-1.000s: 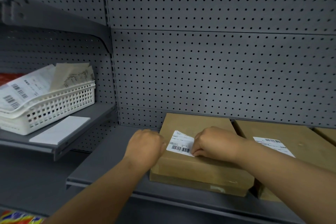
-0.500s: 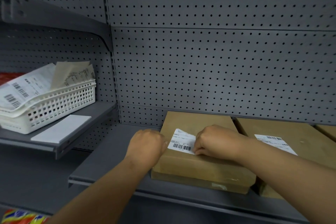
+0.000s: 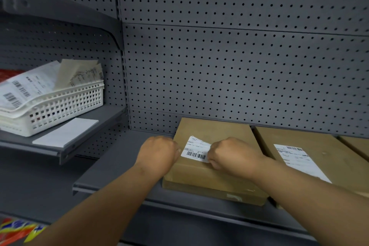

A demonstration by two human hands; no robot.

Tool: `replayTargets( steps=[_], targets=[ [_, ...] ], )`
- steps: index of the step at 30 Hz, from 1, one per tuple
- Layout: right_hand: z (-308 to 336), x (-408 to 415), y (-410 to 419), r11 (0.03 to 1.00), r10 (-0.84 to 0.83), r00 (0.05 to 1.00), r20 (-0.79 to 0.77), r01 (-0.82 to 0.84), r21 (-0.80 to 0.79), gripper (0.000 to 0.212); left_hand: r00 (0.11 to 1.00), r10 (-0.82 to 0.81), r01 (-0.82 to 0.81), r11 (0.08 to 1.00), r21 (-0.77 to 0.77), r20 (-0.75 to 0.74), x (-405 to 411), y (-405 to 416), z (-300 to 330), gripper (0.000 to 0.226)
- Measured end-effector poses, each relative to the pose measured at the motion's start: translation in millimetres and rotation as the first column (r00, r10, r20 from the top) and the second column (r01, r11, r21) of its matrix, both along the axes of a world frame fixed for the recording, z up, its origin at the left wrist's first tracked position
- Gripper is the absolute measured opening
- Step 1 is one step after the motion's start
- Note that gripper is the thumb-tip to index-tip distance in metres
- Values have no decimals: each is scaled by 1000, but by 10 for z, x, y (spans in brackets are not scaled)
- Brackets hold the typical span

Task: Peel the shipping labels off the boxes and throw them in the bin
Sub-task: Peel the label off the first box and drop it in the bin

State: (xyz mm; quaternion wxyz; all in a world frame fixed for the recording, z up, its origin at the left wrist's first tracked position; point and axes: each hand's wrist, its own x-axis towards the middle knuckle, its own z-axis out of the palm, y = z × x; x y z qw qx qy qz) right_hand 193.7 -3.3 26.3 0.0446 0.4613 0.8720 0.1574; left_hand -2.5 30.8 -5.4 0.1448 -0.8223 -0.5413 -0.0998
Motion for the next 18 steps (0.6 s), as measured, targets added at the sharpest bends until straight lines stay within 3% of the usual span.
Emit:
replayTargets(
  steps=[5, 14, 16, 18],
  targets=[
    [96, 163, 21, 990, -64, 969, -238, 33, -134, 22, 1000, -5, 6, 1000, 8, -5, -1, -14, 11, 22],
    [60, 6, -50, 999, 35, 999, 35, -35, 0, 27, 1000, -6, 6, 1000, 1, 5, -17, -9, -3, 31],
    [52, -31, -36, 1000, 7, 1000, 17, -7, 14, 25, 1000, -4, 4, 1000, -3, 6, -14, -21, 2, 31],
    [66, -41, 22, 998, -66, 991, -116, 67, 5, 21, 1000, 1, -1, 1000, -10, 9, -14, -28, 9, 32]
  ],
)
